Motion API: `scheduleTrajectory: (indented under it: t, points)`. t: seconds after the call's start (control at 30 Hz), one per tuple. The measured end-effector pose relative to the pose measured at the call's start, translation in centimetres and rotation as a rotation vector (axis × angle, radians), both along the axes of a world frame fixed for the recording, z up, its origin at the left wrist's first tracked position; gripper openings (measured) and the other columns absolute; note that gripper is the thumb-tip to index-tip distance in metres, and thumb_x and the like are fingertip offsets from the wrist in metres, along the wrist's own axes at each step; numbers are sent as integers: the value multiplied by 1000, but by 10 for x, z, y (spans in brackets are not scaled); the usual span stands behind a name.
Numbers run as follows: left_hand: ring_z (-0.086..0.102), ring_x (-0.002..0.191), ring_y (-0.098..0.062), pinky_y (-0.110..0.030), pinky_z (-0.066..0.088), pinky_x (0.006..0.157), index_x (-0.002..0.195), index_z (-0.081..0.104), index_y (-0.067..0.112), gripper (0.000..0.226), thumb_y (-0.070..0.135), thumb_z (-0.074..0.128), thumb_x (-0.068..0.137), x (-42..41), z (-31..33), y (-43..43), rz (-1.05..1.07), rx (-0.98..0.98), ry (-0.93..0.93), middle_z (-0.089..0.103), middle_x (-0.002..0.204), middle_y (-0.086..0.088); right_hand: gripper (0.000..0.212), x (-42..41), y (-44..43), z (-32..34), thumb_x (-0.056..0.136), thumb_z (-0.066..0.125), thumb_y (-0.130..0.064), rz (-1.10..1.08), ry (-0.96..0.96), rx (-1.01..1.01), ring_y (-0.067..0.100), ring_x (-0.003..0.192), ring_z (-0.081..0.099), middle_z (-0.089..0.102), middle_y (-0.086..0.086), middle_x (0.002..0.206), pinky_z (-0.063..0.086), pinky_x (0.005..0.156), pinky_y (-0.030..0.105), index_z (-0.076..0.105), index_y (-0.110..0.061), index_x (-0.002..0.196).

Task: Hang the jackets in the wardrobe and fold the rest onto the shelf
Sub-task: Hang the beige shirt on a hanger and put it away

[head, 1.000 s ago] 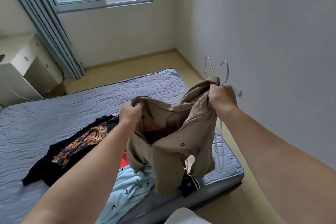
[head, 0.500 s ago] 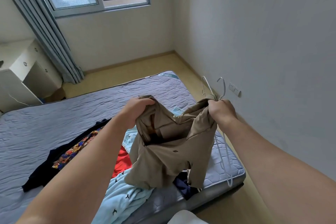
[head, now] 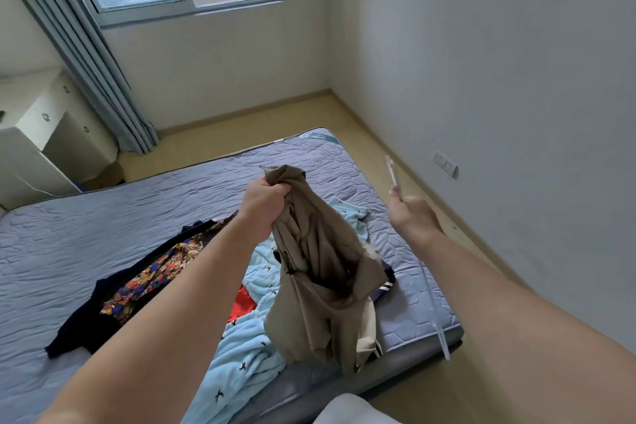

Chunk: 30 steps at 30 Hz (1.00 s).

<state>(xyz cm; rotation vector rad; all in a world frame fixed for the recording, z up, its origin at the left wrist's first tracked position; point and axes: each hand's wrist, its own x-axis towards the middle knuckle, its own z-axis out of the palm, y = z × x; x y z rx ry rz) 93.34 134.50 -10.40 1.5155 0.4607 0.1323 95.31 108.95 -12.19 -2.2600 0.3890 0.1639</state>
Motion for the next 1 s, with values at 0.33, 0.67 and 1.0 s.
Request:
scheduleTrajectory:
  t: [0.33, 0.67, 1.0]
  points:
    - [55, 58, -25, -33, 38, 51, 71, 61, 8, 50, 48, 54, 99, -10, -50, 57, 335, 628, 314, 58, 62, -5, 49, -18, 28, -3, 88, 49, -55, 275, 30, -11, 26, 68, 47, 48, 0, 65, 39, 67, 37, 40, -19, 55]
    - [56, 55, -25, -32, 42, 53, 64, 59, 10, 38, 37, 65, 90, -25, -53, 62, 206, 518, 247, 59, 59, -5, 24, -32, 60, -4, 100, 37, -24, 407, -4, -208, 31, 90, 57, 60, 8, 95, 51, 77, 39, 59, -16, 96]
    - [53, 49, -13, -27, 39, 52, 62, 69, 18, 16, 29, 60, 70, -21, 2, 0, -243, 510, 66, 61, 54, 5, 74, -29, 85, 1, 93, 22, -72, 403, 3, 112, 30, 104, 60, 65, 12, 105, 43, 92, 44, 64, -12, 89]
